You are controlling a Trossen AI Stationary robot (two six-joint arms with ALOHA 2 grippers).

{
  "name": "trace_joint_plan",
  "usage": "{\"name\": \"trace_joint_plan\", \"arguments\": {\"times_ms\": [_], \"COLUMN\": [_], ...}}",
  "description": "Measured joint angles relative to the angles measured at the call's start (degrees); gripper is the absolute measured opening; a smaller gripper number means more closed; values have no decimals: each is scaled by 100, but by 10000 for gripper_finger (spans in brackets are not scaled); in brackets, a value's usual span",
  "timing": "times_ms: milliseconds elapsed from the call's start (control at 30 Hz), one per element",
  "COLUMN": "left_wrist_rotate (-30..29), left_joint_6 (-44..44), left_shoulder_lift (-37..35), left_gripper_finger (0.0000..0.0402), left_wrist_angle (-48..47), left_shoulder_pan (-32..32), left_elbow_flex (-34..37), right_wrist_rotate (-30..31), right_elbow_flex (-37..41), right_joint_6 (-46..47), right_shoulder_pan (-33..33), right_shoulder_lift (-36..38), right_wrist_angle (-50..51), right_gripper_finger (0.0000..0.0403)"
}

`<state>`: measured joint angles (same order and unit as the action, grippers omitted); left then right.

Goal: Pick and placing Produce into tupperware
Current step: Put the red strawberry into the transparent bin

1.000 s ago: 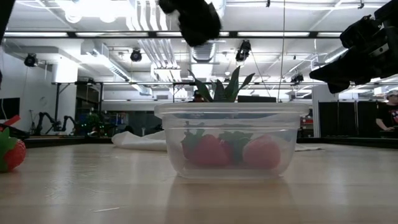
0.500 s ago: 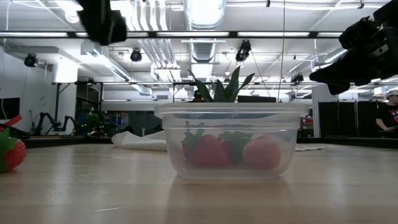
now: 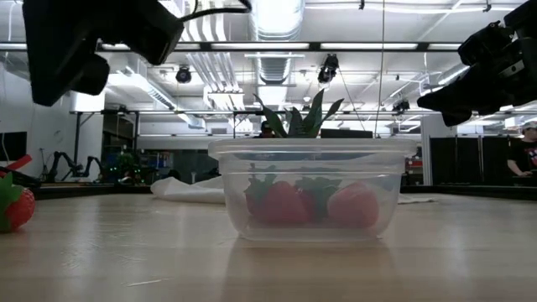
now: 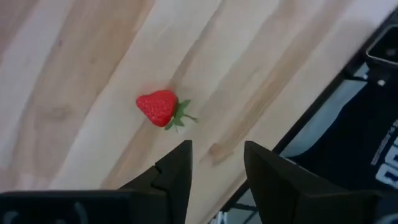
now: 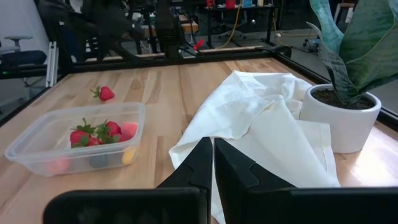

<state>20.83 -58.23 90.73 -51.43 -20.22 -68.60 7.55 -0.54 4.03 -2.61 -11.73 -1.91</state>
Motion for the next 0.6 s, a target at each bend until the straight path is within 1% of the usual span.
{"name": "trace_joint_plan", "arguments": {"times_ms": [133,267,600], "left_wrist_rotate": [120,118,105], "left_joint_6": [-603,-1100,-2702], "left_shoulder_lift": [90,201,456], "left_gripper_finger": [130,130,130], "left_wrist_angle": [-5,-1,17], "left_shoulder_pan": [-25,-25,-37], "left_elbow_flex": [85,169,171], "right_wrist_rotate": [0,0,2], "right_elbow_flex": [-2,-2,-1], "right_joint_6": [-8,-7,20], "right_shoulder_pan": [2,2,2], "right_shoulder_lift": [0,-2,-4], "right_wrist_angle": [0,0,-11], "right_gripper_finger": [9,9,9]}}
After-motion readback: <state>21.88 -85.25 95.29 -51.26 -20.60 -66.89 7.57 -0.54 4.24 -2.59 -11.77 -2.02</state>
